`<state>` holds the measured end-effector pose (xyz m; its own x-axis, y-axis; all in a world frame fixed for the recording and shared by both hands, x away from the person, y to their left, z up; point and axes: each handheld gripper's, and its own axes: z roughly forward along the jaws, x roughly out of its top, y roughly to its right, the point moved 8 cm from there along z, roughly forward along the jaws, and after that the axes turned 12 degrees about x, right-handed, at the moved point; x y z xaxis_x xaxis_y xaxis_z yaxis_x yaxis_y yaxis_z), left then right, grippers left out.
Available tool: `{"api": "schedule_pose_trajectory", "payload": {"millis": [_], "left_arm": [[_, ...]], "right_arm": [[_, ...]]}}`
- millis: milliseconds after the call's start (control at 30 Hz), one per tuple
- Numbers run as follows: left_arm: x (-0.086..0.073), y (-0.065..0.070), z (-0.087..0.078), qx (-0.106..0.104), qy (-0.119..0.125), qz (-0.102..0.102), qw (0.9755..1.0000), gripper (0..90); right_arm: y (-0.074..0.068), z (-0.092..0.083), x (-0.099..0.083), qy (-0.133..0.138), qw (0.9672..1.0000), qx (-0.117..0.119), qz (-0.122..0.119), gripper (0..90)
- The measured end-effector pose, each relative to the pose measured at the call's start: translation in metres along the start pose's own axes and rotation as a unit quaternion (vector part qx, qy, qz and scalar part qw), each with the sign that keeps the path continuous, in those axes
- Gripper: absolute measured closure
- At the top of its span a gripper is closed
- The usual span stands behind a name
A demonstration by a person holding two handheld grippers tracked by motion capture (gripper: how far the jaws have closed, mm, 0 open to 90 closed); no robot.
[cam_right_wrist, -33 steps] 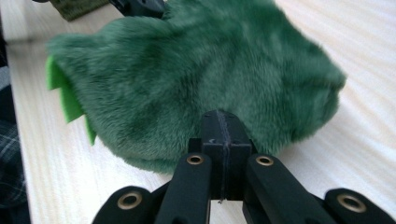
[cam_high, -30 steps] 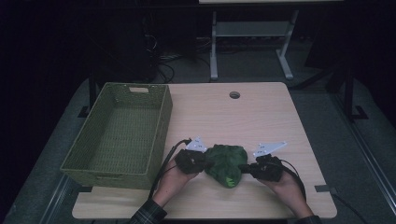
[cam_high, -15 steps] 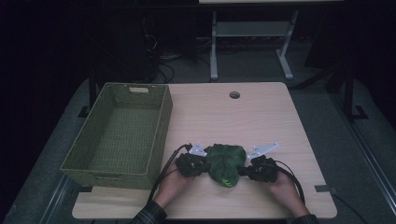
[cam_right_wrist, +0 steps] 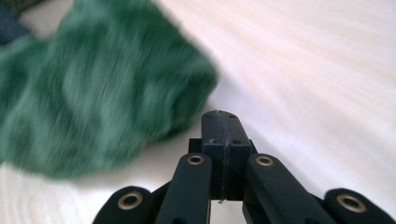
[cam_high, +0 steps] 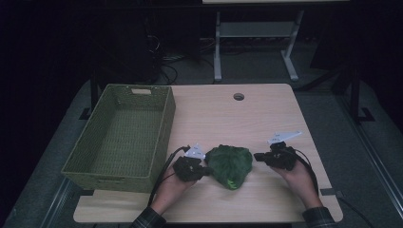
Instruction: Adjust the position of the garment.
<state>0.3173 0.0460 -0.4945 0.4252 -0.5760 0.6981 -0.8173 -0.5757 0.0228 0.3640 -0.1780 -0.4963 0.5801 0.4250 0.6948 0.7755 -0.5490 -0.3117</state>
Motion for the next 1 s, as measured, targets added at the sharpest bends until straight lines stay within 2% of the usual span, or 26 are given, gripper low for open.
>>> {"api": "schedule_pose_trajectory", "payload": {"millis": [100,133,267,433,467,500,533,700,733,833,1000], "left_arm": [[0.000,0.005,-0.005,-0.008,0.003,0.003,1.0000,89.7],[0.000,0.006,-0.007,-0.011,0.005,0.000,0.9999,89.7],[0.001,0.013,-0.010,-0.025,0.008,0.005,0.9996,89.6],[0.001,0.024,-0.008,-0.040,0.010,0.008,0.9991,89.6],[0.000,0.025,-0.008,-0.042,0.006,0.017,0.9989,89.7],[0.000,0.028,-0.006,-0.046,0.005,0.014,0.9988,89.7],[-0.001,0.030,-0.006,-0.050,-0.001,0.023,0.9985,89.7],[-0.002,0.044,0.002,-0.070,-0.005,0.026,0.9972,89.7],[-0.002,0.047,0.004,-0.072,-0.005,0.027,0.9971,89.7],[0.000,0.054,0.009,-0.078,-0.004,0.028,0.9965,89.7],[0.002,0.064,0.020,-0.089,-0.007,0.035,0.9954,89.7]], "right_arm": [[0.008,-0.002,0.015,0.010,0.9999,-0.001,-0.003,89.9],[0.010,-0.001,0.019,0.010,0.9999,0.002,0.006,89.8],[0.016,0.003,0.036,0.012,0.9999,-0.002,-0.003,89.8],[0.016,0.012,0.056,0.013,0.9997,0.017,-0.010,89.8],[0.015,0.014,0.059,0.011,0.9997,0.017,-0.013,89.8],[0.015,0.016,0.063,0.010,0.9996,0.019,-0.019,89.8],[0.012,0.021,0.069,0.008,0.9994,0.028,-0.018,89.8],[0.009,0.033,0.079,0.001,0.9985,0.036,-0.041,89.8],[0.007,0.037,0.080,-0.005,0.9984,0.044,-0.034,89.8],[0.005,0.046,0.082,-0.015,0.9976,0.055,-0.040,89.8],[0.001,0.056,0.078,-0.030,0.9967,0.062,-0.043,89.8]]}}
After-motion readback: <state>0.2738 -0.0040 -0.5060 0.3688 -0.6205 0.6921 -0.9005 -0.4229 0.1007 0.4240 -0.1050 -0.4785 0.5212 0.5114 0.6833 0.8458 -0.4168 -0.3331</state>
